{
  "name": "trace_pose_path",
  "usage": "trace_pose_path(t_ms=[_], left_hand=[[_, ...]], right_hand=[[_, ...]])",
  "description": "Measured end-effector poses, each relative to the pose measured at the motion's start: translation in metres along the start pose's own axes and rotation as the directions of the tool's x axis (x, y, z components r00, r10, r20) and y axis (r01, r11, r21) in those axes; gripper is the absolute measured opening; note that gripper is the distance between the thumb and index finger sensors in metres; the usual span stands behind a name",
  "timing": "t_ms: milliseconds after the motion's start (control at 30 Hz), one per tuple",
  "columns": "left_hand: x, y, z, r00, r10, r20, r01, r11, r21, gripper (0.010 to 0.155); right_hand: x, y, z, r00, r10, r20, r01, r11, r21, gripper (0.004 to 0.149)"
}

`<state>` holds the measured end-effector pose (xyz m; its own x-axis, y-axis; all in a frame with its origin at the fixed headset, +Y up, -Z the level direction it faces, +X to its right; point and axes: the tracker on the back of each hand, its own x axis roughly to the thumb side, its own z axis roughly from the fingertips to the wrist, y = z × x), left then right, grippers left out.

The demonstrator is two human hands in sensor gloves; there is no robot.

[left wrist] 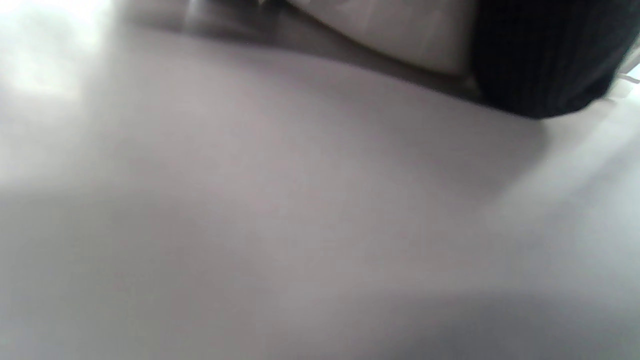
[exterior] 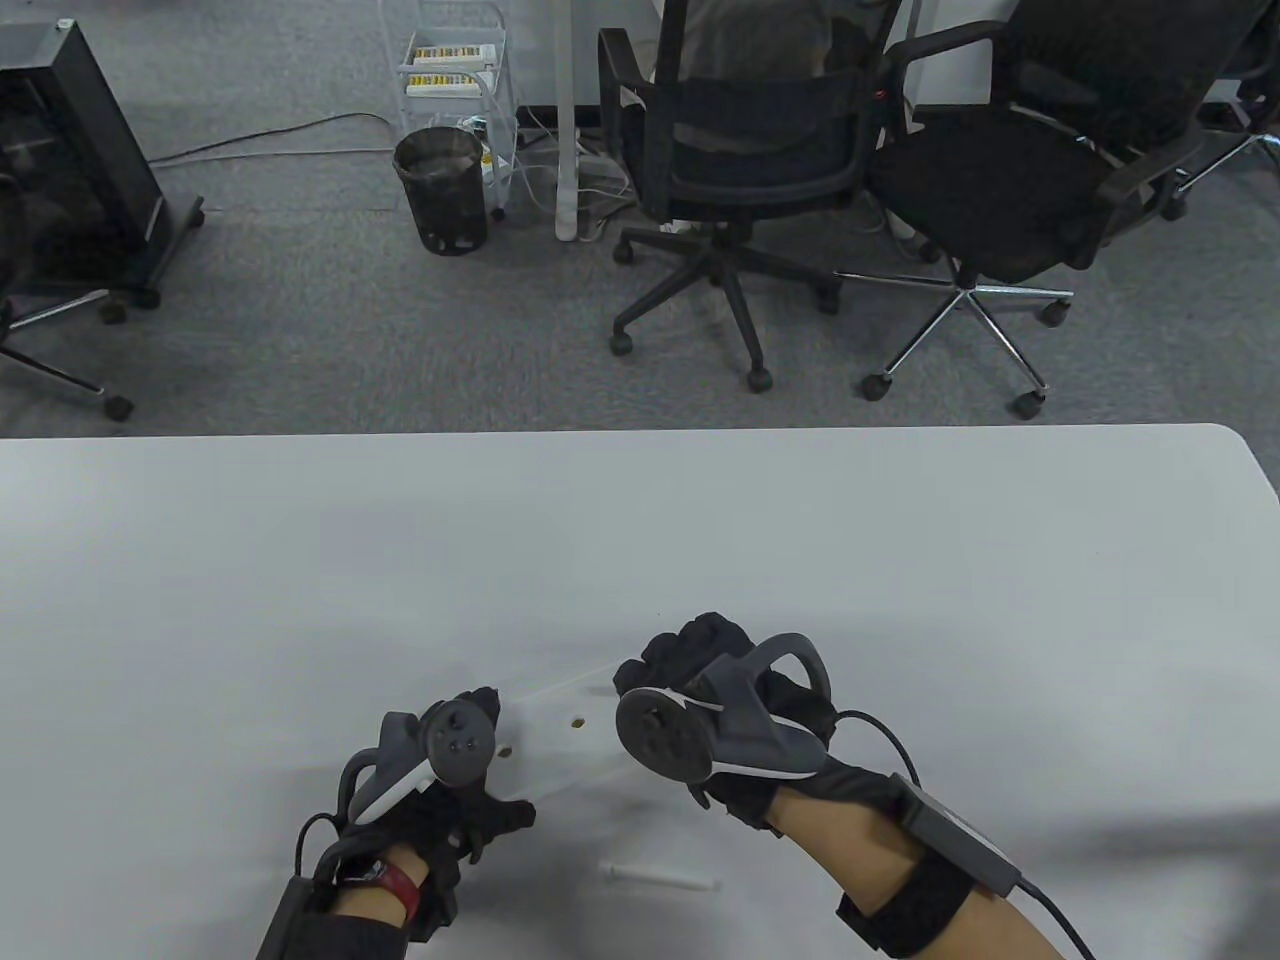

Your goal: Fit Hanoi Tower parts together into a complete Hanoi Tower

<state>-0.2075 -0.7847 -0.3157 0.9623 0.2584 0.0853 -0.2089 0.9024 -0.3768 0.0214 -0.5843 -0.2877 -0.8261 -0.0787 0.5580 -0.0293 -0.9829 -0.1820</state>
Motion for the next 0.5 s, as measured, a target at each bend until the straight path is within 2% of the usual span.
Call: trace_pose_path(t_ms=[100,167,500], left_hand=[[0.0,0.0,0.0,1.0,0.0,0.0,0.0,1.0,0.0,0.117],[0.0,0.0,0.0,1.0,0.0,0.0,0.0,1.0,0.0,0.117],[0.0,0.0,0.0,1.0,0.0,0.0,0.0,1.0,0.001,0.117]], right_hand=[[0.006,-0.003,-0.007,1.0,0.001,0.015,-0.001,1.0,0.011,0.042],[0.01,-0.003,-0.01,1.0,-0.005,0.027,0.006,1.0,-0.018,0.042],[0.029,0.002,-0.028,0.993,0.094,0.072,-0.09,0.994,-0.056,0.04]])
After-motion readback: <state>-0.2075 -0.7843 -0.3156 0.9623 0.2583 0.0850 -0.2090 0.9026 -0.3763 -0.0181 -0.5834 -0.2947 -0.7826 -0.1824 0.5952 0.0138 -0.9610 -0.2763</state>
